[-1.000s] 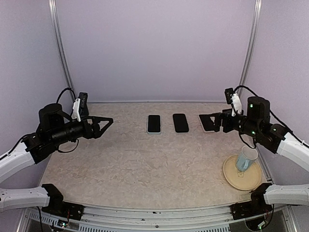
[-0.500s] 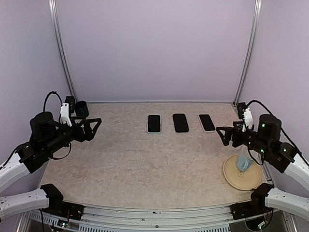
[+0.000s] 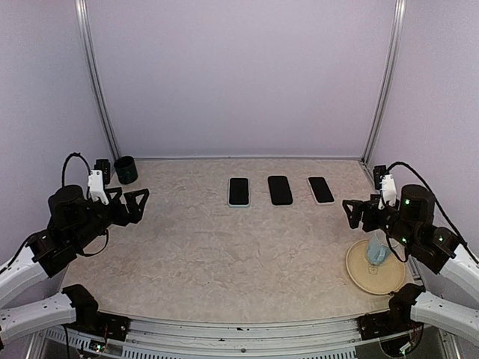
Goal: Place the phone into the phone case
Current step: Reset both arms
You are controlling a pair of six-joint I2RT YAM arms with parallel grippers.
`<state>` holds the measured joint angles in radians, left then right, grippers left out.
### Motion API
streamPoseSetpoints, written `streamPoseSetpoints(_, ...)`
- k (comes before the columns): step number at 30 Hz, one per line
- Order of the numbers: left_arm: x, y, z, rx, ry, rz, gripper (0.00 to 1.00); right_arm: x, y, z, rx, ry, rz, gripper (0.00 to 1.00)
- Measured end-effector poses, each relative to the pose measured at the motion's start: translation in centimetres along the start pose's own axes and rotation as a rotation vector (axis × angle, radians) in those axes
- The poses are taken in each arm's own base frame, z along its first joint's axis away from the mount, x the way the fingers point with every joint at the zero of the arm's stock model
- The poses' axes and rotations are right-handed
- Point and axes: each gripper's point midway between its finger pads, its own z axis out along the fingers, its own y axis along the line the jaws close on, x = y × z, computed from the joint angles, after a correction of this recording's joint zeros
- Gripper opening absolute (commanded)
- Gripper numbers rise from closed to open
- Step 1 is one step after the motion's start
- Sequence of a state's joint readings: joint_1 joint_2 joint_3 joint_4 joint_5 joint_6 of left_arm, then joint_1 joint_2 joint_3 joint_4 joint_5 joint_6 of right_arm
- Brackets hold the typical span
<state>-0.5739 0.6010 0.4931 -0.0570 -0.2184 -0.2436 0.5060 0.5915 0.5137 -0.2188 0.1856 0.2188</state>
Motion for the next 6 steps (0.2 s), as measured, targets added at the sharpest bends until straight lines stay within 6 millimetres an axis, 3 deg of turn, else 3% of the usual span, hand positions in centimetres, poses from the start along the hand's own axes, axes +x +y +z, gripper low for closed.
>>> streamPoseSetpoints(6, 0.21, 0.43, 0.15, -0.026, 0.006, 0.008, 0.99, 0.35, -1.16, 0.11, 0.067, 0.002, 0.009, 1.0)
